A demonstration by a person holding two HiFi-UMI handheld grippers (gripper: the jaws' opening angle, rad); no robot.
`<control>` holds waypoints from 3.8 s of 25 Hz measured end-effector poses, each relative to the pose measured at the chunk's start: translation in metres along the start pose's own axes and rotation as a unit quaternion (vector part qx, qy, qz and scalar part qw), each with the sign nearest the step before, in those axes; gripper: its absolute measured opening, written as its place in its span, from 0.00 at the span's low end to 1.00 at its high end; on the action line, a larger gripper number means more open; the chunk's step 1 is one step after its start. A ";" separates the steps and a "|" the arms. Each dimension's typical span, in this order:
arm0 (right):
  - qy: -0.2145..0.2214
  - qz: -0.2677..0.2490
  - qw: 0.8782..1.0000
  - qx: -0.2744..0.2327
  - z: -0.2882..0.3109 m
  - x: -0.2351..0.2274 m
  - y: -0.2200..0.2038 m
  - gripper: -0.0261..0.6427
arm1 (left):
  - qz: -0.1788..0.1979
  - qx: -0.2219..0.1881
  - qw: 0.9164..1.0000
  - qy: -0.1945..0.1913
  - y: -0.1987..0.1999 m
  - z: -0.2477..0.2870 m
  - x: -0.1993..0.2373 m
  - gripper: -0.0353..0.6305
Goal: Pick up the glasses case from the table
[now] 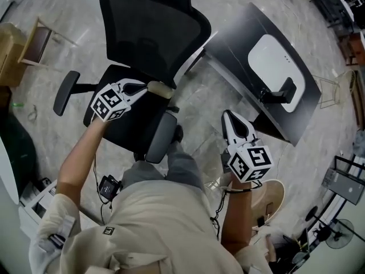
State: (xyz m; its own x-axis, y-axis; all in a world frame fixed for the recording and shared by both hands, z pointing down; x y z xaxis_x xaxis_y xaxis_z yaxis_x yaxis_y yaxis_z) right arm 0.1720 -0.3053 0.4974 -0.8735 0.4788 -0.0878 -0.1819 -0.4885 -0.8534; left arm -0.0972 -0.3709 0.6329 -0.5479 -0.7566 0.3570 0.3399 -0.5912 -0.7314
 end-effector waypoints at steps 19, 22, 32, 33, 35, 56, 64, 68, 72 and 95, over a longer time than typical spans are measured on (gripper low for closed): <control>-0.018 0.074 0.993 0.093 0.014 -0.043 -0.128 0.08 | 0.026 0.151 0.988 0.017 -0.137 0.154 0.085 0.28; -0.021 0.083 0.990 0.110 0.013 -0.047 -0.147 0.08 | 0.047 0.181 0.982 0.024 -0.163 0.176 0.097 0.31; -0.028 0.106 0.983 0.150 0.015 -0.058 -0.202 0.08 | 0.137 0.280 0.950 0.018 -0.229 0.238 0.124 0.53; -0.029 0.108 0.982 0.153 0.016 -0.059 -0.206 0.08 | 0.148 0.293 0.944 0.017 -0.237 0.242 0.126 0.55; -0.031 0.113 0.980 0.158 0.017 -0.061 -0.214 0.08 | 0.166 0.315 0.934 0.022 -0.251 0.250 0.133 0.59; -0.021 0.140 0.970 0.198 0.033 -0.052 -0.266 0.08 | 0.186 0.321 0.928 0.035 -0.287 0.275 0.167 0.65; -0.015 0.129 0.973 0.192 0.037 -0.047 -0.255 0.08 | 0.176 0.295 0.938 0.055 -0.276 0.259 0.155 0.62; -0.011 0.127 0.974 0.189 0.039 -0.040 -0.250 0.08 | 0.149 0.277 0.947 0.062 -0.269 0.248 0.151 0.61; -0.005 0.122 0.975 0.186 0.043 -0.032 -0.244 0.08 | 0.112 0.277 0.952 0.069 -0.270 0.233 0.152 0.59; 0.009 0.108 0.975 0.192 0.058 -0.017 -0.232 0.08 | 0.040 0.375 0.921 0.097 -0.350 0.202 0.157 0.61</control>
State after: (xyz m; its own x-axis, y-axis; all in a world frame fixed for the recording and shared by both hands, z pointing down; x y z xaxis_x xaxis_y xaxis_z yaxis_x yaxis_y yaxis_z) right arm 0.2030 -0.2422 0.7268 -0.9030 0.3451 -0.2560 -0.1530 -0.8149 -0.5590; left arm -0.1472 -0.3389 1.0623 -0.5994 -0.7851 0.1557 0.7778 -0.6173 -0.1183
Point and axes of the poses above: the fingertips, and each gripper's own axes: z forward along the fingers, x to its left, y out of its top, the point moved 2 cm from there along -z, backward along the fingers, and after that the axes turned 12 degrees about -z, right-handed, at the moved point
